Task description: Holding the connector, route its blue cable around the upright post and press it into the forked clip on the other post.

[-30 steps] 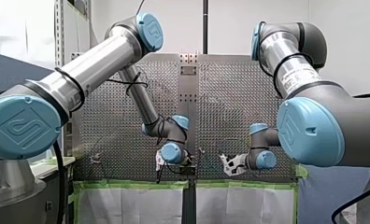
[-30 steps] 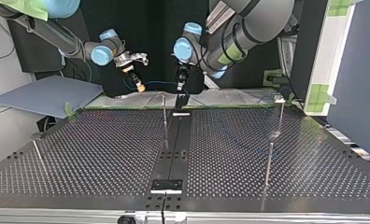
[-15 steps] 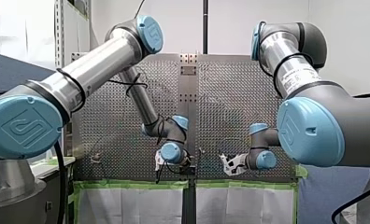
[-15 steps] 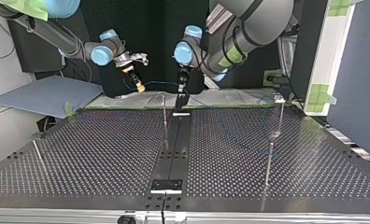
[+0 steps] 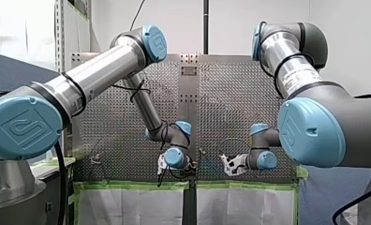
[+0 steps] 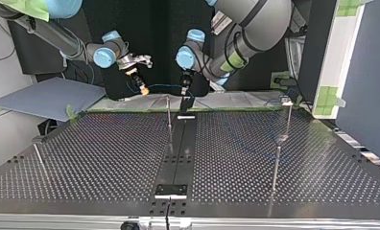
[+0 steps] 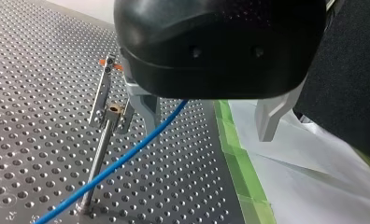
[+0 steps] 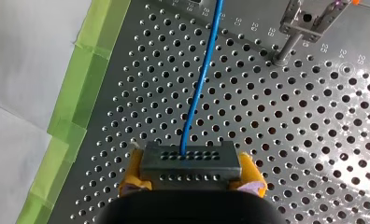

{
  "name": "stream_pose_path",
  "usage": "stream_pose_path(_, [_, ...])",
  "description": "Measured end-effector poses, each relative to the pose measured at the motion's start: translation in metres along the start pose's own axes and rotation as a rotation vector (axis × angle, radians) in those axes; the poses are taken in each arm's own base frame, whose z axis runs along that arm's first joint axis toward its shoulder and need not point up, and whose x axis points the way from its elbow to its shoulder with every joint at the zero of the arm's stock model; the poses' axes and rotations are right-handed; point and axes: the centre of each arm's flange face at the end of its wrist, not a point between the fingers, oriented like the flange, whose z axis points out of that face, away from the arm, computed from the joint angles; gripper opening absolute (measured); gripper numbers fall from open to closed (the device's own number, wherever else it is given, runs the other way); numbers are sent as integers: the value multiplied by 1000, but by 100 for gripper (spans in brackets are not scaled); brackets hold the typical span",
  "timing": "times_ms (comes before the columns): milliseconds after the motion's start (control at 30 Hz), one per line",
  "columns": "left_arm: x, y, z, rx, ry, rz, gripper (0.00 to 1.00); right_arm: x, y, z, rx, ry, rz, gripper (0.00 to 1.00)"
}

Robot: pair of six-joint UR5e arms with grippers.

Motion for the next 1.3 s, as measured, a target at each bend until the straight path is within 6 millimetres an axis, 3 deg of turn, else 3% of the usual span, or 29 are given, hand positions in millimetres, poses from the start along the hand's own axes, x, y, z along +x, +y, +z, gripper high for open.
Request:
stream_pose_path(900, [-4,-6,2,2,-47,9,100,3,1,2,44,24,10,0])
stream_pose_path(933, [-5,-6,2,3,-51,9,91,3,1,2,44,24,10,0])
stream_pose_path(967, [-5,-7,3,3,-57,8,91,3,1,2,44,24,11,0])
stream_pose_path(1033, [-6,-7,4,5,-67,6,61,3,1,2,44,24,10,0])
stream_pose_path(1067, [-7,-8,4,7,-73,5,61,3,1,2,43,25,10,0])
stream_pose_path(1100, [-7,-8,4,9,-76,4,44,3,1,2,43,25,11,0])
stream_pose_path(1167, [-8,-9,5,13,-81,3,44,3,1,2,43,25,10,0])
stream_pose_path(1200, [-8,-9,5,14,-83,2,26,4,1,2,43,26,10,0])
stream_pose_path(1300, [-8,-10,5,21,-85,-1,23,4,1,2,42,27,12,0])
